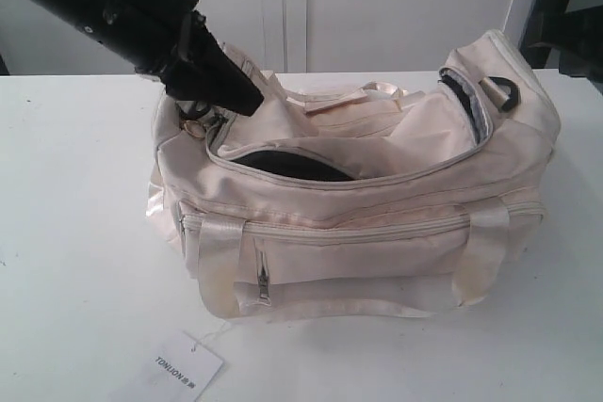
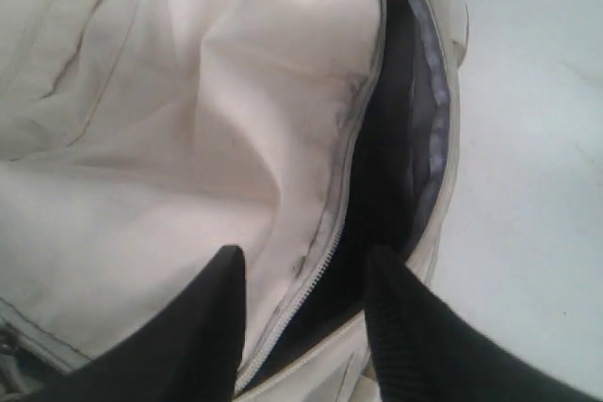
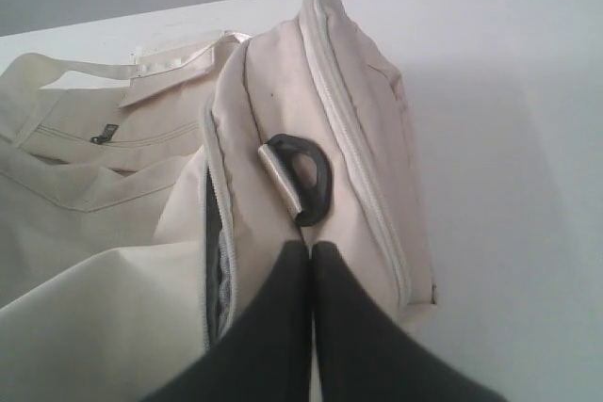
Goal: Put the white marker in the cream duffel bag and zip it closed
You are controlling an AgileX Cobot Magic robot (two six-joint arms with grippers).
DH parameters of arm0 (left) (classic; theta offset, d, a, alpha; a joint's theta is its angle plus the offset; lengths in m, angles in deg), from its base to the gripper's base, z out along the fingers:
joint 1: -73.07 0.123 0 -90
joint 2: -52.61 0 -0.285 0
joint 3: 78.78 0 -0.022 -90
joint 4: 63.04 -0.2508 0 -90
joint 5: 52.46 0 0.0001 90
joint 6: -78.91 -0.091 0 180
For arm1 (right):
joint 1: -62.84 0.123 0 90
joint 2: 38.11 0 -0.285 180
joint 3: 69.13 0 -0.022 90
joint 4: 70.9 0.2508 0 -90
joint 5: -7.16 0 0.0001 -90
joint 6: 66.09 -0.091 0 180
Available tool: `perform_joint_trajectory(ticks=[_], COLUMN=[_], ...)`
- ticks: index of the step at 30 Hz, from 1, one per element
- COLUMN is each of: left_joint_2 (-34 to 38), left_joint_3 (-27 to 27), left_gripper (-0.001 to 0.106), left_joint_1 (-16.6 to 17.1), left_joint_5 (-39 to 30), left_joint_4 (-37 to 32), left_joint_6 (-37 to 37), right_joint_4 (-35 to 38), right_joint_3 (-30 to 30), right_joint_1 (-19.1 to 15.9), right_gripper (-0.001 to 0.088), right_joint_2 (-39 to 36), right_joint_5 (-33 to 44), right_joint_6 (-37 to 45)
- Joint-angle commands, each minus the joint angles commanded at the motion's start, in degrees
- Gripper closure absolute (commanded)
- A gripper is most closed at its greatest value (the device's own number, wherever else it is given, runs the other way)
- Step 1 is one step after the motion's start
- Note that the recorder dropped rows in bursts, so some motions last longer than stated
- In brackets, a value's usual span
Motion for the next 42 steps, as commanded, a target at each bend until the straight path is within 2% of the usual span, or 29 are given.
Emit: perform_joint_trajectory(ticks=[4,10,13,17,19,22,24,30,37,42], left_joint_2=[-1.37,-1.48,-1.48,-1.26,-0.96,-0.16,0.44,2.94,5.06,6.88], left_joint_3=[0.00,0.00,0.00,0.00,0.10,0.10,0.10,0.10,0.10,0.10], left_gripper=[0.059,0.059,0.059,0.059,0.055,0.043,0.039,0.039,0.039,0.039], left_joint_1=[0.00,0.00,0.00,0.00,0.00,0.00,0.00,0.00,0.00,0.00], left_joint_5=[4.18,7.64,9.03,11.71,13.37,14.68,14.99,17.13,18.93,18.80], left_joint_4=[-3.94,-20.16,-25.95,-29.23,-30.33,-30.33,-30.33,-30.60,-38.18,-37.73], left_joint_6=[6.34,23.51,30.72,36.83,38.06,38.06,38.06,38.51,47.30,47.94], right_joint_4=[0.00,0.00,0.00,0.00,0.00,0.00,0.00,0.00,0.00,0.00], right_joint_3=[0.06,1.67,2.31,2.55,2.55,2.55,2.55,2.55,2.55,2.55], right_joint_1=[0.00,0.00,0.00,0.00,0.00,0.00,0.00,0.00,0.00,0.00], right_gripper=[0.0868,0.0868,0.0868,0.0868,0.0868,0.0868,0.0868,0.0868,0.0868,0.0868], right_joint_2=[0.00,0.00,0.00,0.00,0.10,0.10,0.10,0.10,0.10,0.10], right_joint_5=[0.15,-0.09,-0.51,-0.50,-0.49,-0.49,-0.49,-0.49,-0.87,-0.87], right_joint_6=[0.00,0.00,0.00,0.00,0.00,0.00,0.00,0.00,0.00,0.00])
